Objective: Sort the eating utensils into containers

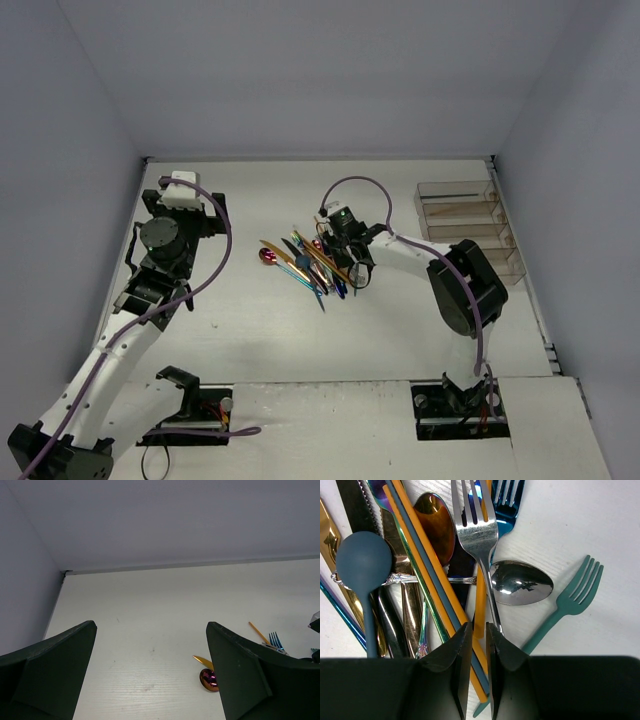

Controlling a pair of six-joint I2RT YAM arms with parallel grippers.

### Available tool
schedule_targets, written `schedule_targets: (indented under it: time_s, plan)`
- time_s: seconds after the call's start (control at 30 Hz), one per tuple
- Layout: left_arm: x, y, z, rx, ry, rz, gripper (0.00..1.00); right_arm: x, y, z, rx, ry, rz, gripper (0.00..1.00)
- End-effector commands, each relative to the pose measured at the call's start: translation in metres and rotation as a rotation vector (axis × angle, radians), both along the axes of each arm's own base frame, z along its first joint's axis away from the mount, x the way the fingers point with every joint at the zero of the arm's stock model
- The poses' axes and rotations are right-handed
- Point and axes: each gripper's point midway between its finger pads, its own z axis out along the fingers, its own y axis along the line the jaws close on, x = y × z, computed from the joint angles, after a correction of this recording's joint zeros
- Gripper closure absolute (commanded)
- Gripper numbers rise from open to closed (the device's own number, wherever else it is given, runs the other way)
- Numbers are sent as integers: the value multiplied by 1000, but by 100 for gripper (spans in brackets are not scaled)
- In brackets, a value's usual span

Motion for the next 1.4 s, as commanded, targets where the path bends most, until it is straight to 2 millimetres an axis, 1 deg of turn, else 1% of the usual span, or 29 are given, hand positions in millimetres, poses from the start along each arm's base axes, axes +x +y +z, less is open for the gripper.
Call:
schedule_targets:
  time_s: [0.0, 0.23, 0.43, 0.5, 0.6, 0.63, 0.67, 0.8, 0.93, 1.07, 1.2, 1.37]
  plan:
    - [0, -1, 26, -22, -92, -4, 10, 16, 17, 16, 56, -50, -17, 84]
    - [0, -1, 25, -21, -91, -4, 10, 14, 16, -3, 26, -20, -21, 82]
    - [0, -3, 25, -22, -91, -12, 10, 15, 17, -5, 26, -16, -13, 82]
    - [0, -3, 25, -21, -89, -12, 10, 14, 16, -7, 23, -12, -13, 84]
    - [0, -4, 25, -20, -89, -13, 10, 14, 17, -1, 18, -32, -15, 97]
    - [0, -3, 25, -20, -89, -12, 10, 15, 17, 3, 18, -45, -15, 99]
    - [0, -3, 25, -20, -89, -12, 10, 16, 18, 8, 20, -57, -13, 100]
    - [0, -4, 24, -20, -88, -15, 10, 18, 26, 40, 72, -112, -10, 100]
    - [1, -4, 24, -19, -86, -15, 10, 18, 30, 65, 118, -148, -7, 100]
    - [1, -5, 24, -19, -86, -17, 10, 10, 29, 70, 138, -132, -2, 100]
    - [1, -5, 23, -19, -83, -17, 10, 1, 26, 68, 147, -111, -4, 100]
    - [2, -6, 21, -19, -79, -18, 10, -17, 42, 69, 222, -44, 65, 100]
